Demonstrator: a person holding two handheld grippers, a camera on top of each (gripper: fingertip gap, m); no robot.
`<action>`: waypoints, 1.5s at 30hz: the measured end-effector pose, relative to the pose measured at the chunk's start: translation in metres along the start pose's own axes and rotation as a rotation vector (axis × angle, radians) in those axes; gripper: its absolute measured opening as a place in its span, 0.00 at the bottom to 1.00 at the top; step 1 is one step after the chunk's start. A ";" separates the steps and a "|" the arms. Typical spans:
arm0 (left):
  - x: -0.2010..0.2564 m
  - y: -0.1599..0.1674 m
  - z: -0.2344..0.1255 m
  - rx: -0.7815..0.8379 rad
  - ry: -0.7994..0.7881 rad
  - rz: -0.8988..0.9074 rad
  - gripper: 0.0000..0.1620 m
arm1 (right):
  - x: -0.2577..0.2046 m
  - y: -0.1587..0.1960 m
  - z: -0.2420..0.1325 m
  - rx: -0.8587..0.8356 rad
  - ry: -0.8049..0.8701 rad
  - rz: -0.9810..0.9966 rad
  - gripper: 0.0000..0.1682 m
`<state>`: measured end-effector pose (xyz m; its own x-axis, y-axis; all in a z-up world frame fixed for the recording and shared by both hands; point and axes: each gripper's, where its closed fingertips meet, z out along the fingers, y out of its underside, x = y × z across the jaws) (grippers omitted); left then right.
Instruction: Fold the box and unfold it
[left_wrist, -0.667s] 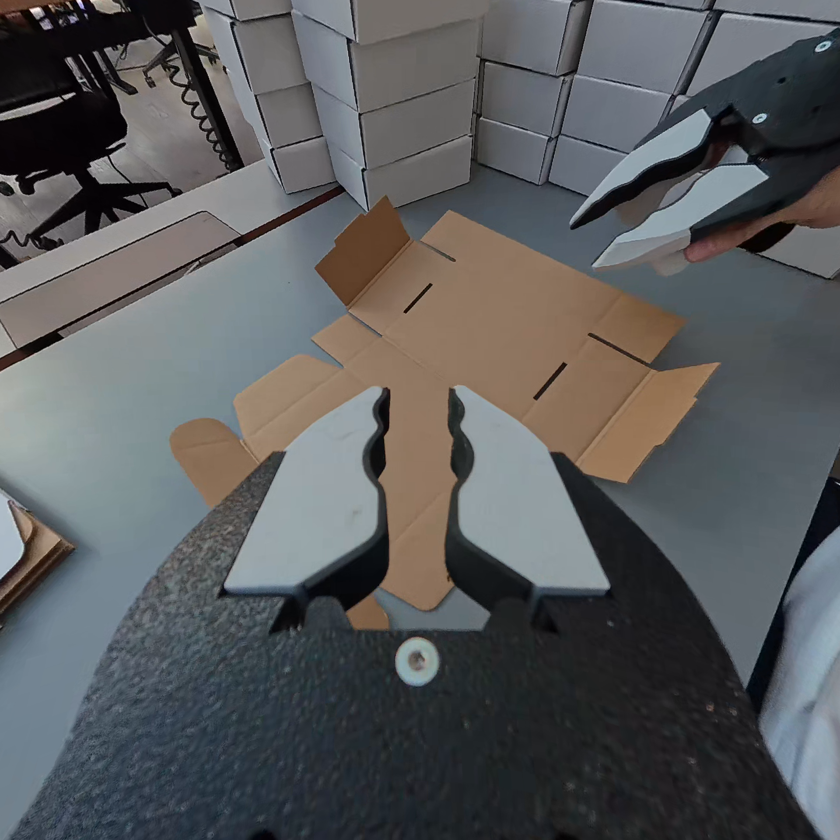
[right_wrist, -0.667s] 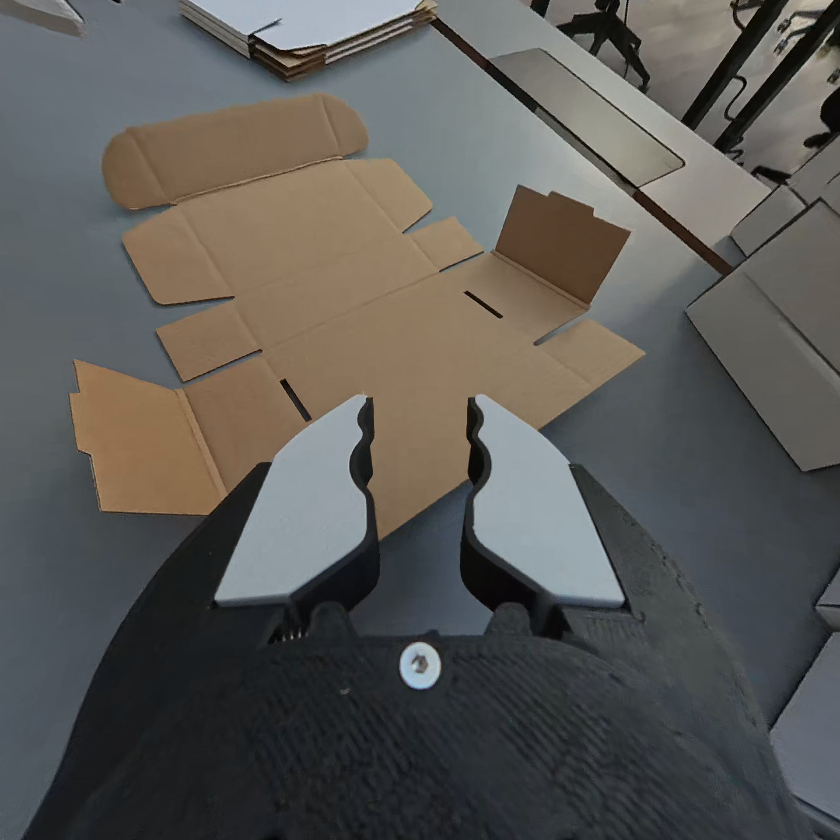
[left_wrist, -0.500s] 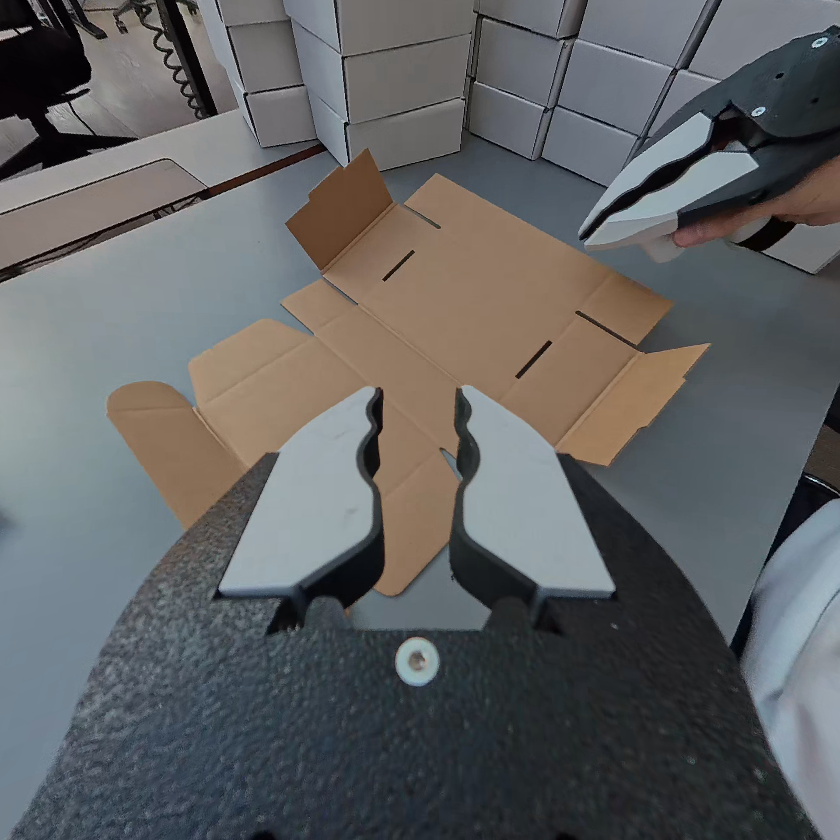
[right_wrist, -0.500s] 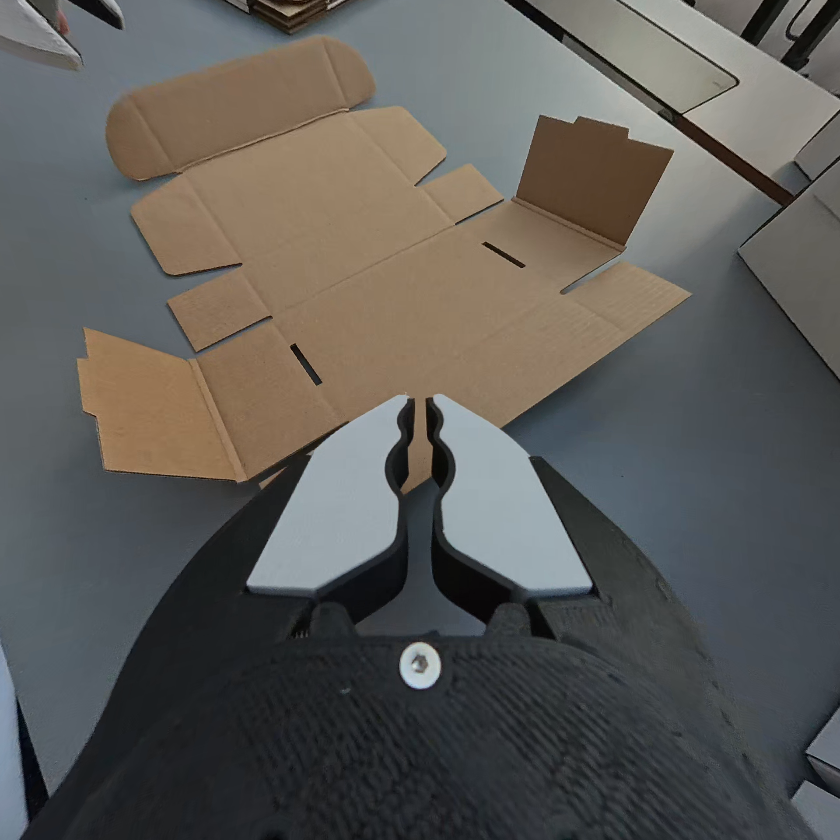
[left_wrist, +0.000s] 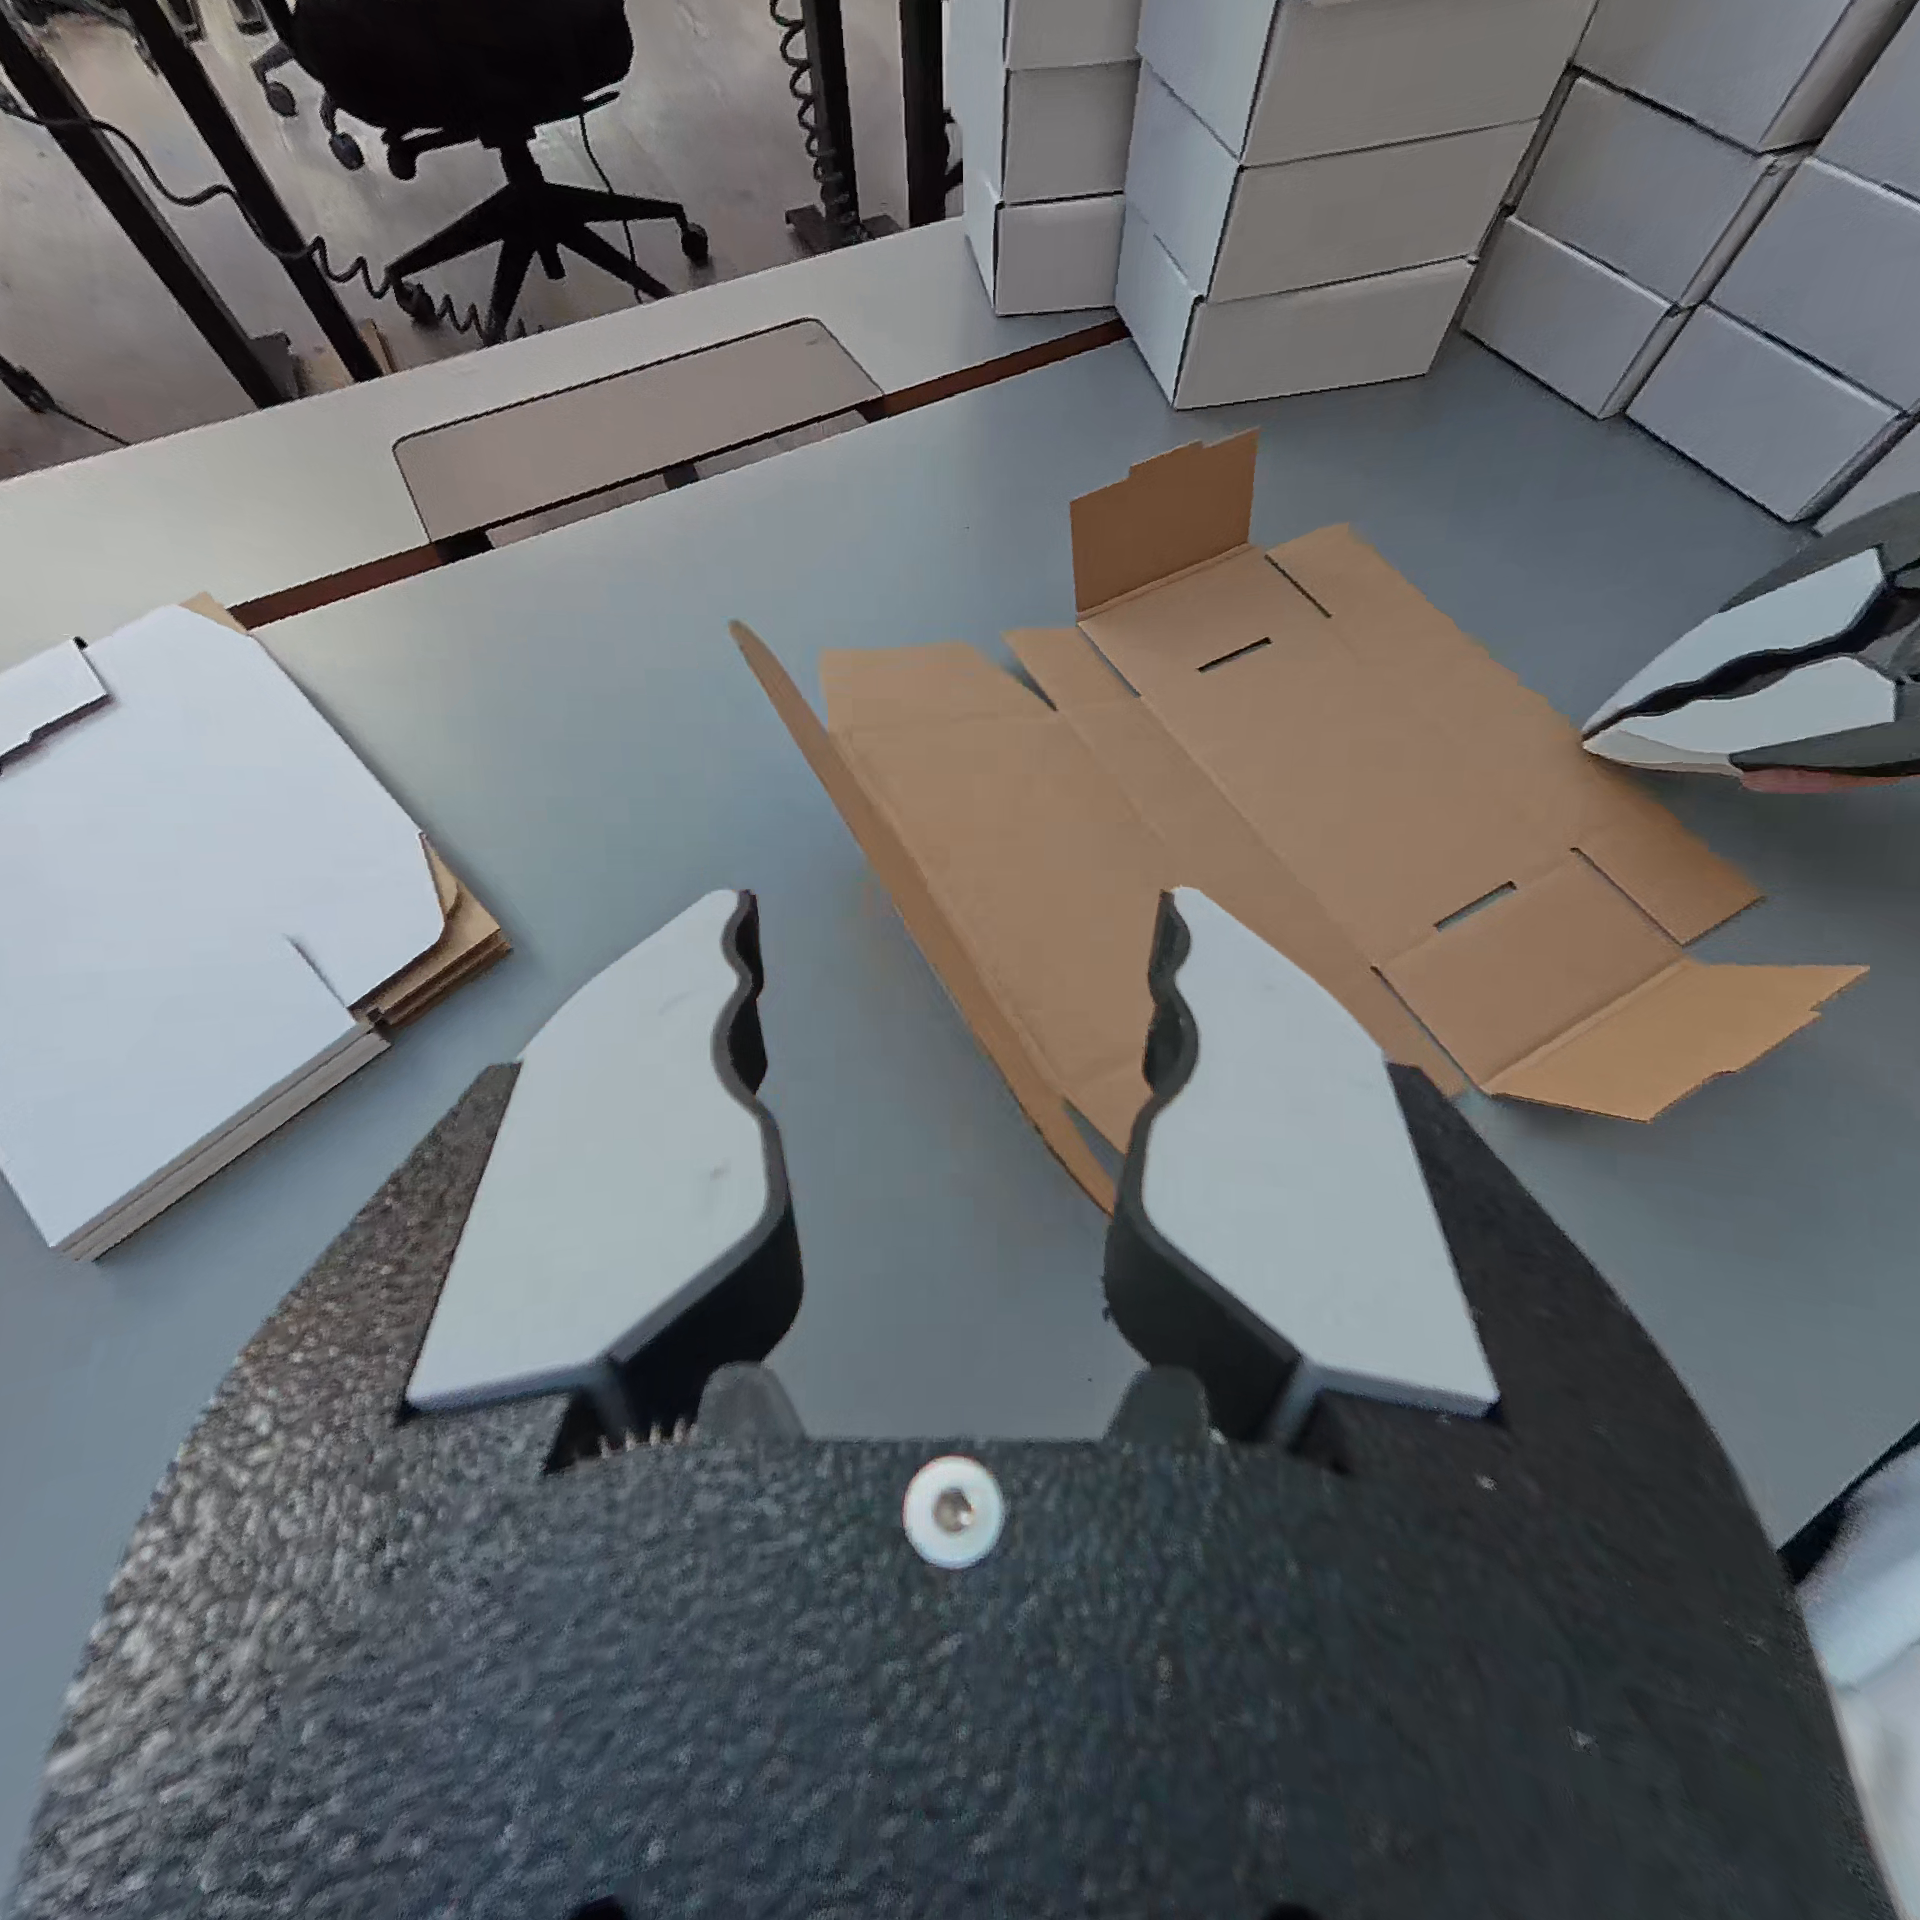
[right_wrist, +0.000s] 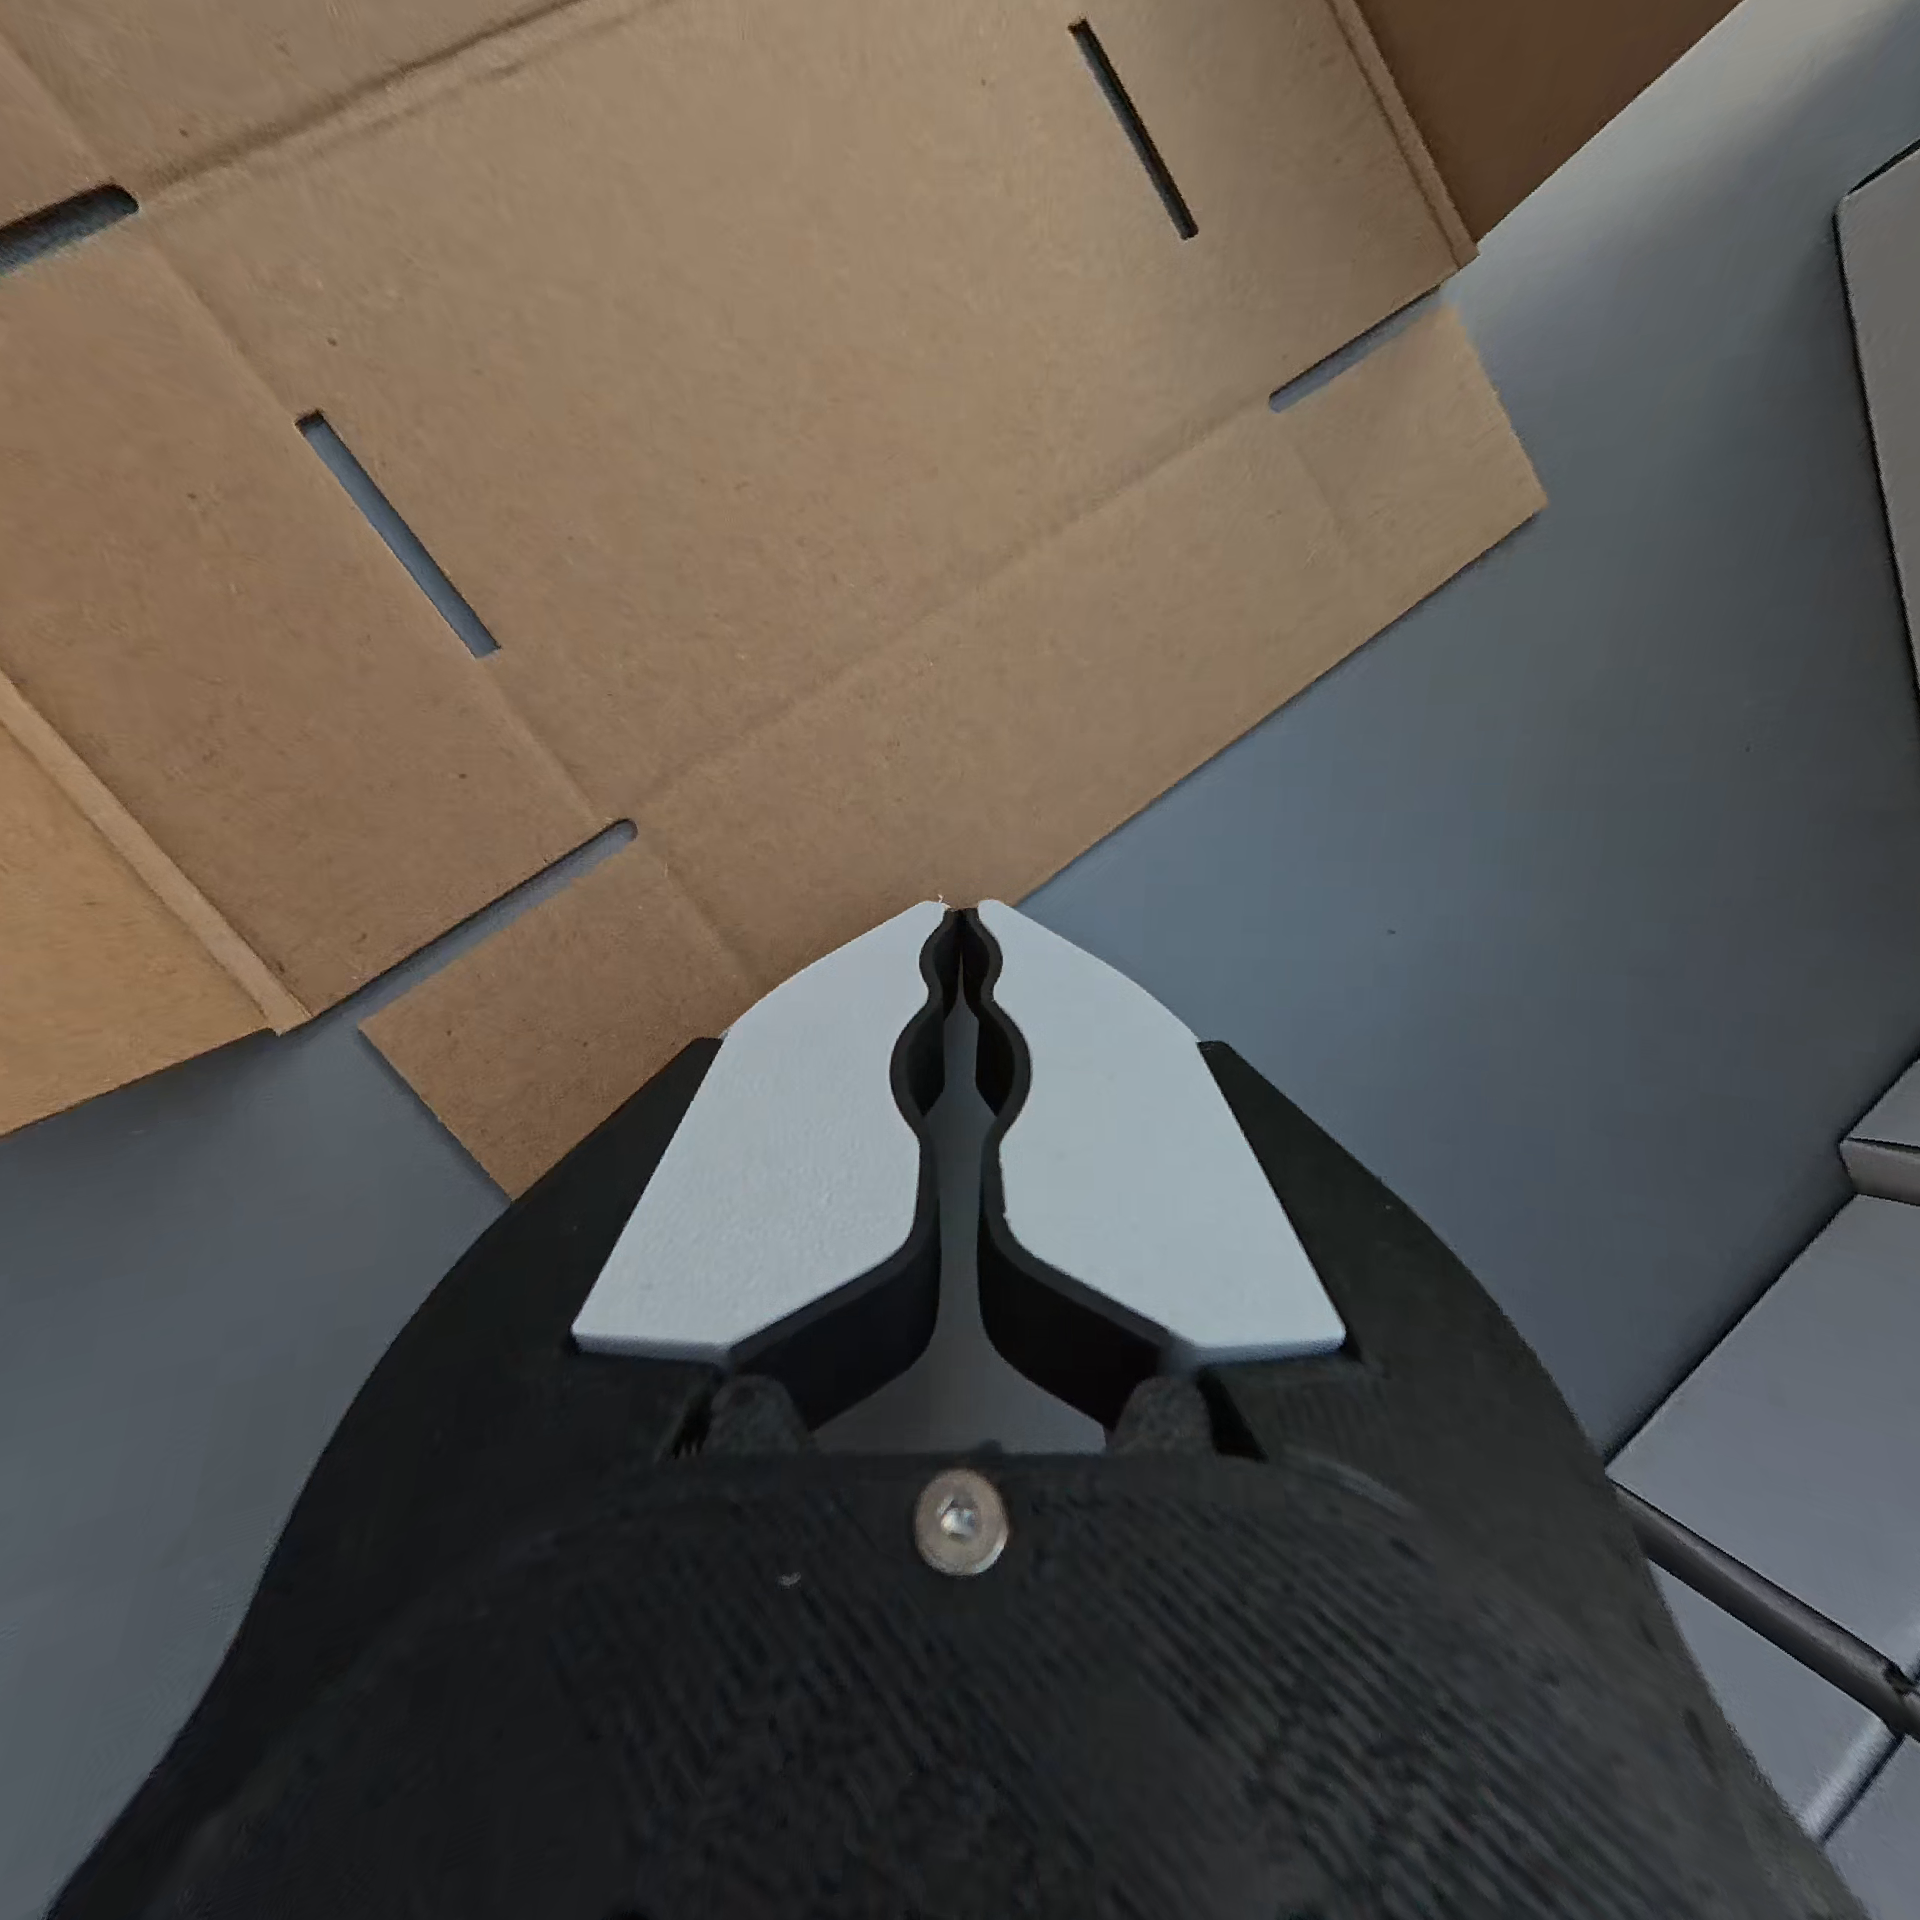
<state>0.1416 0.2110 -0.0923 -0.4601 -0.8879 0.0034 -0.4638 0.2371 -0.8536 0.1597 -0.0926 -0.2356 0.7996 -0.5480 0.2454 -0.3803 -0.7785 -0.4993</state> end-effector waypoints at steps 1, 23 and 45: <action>-0.004 0.000 0.001 -0.023 0.002 -0.023 0.44 | 0.000 0.000 0.000 -0.005 0.014 -0.015 0.00; 0.039 0.089 0.078 -0.723 0.565 -0.469 0.31 | 0.001 0.000 0.001 -0.025 0.066 -0.066 0.00; 0.022 0.054 0.037 -0.061 0.936 -0.767 0.01 | 0.037 -0.070 -0.062 0.478 -0.499 0.478 0.26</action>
<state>0.1351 0.1899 -0.1573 -0.4078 -0.1829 0.8946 -0.8794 -0.1848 -0.4387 0.1868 -0.0777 -0.1398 0.7569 -0.4985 -0.4227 -0.5826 -0.2215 -0.7820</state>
